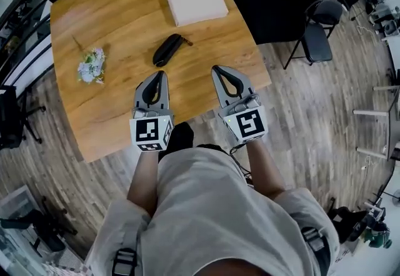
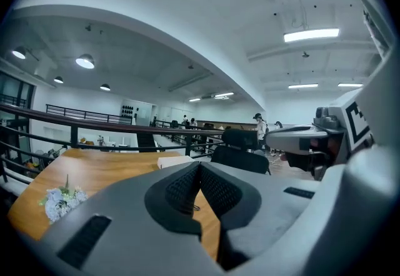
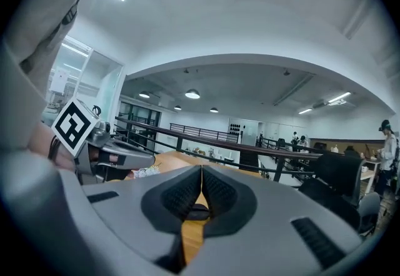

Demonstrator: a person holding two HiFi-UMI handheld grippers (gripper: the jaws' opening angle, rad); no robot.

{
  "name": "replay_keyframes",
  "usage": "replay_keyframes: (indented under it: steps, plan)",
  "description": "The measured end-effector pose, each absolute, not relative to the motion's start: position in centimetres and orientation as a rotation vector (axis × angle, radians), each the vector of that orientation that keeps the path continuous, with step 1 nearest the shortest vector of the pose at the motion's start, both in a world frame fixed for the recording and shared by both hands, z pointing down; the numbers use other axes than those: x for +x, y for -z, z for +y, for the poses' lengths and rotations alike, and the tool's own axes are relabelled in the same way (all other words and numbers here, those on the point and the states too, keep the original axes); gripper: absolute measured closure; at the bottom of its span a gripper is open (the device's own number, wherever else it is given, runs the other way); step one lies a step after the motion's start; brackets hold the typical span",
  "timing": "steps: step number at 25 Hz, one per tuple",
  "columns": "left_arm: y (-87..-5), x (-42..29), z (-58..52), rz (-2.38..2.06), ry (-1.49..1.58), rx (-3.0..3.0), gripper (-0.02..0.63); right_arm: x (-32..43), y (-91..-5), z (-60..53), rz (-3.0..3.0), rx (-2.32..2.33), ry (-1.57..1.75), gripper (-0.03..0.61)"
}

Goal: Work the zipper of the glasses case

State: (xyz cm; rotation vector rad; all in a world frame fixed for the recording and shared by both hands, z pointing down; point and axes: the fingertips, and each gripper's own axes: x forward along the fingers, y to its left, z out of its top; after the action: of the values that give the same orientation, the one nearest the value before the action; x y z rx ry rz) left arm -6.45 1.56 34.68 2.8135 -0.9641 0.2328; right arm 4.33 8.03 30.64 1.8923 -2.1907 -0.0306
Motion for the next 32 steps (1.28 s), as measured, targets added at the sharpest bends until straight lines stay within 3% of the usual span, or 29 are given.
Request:
replay_keyframes:
  steps: [11, 21, 32]
  plan:
    - [-39.6, -4.7, -5.6, -1.011, -0.360, 2.698, 0.591, 5.9, -35.6, -0.8, -2.204, 1.583, -0.051, 0.552]
    - [-44.4, -4.7, -6.2, -1.391, -0.433, 2.397, 0.591, 6.4, -41.4, -4.8, -2.394, 1.113, -0.058, 0.552]
    - [-50.2, -4.6, -3.1, -1.563, -0.490, 2.165, 0.591, 4.5, -47.4, -6.3, -2.314, 0.512, 0.314, 0.551]
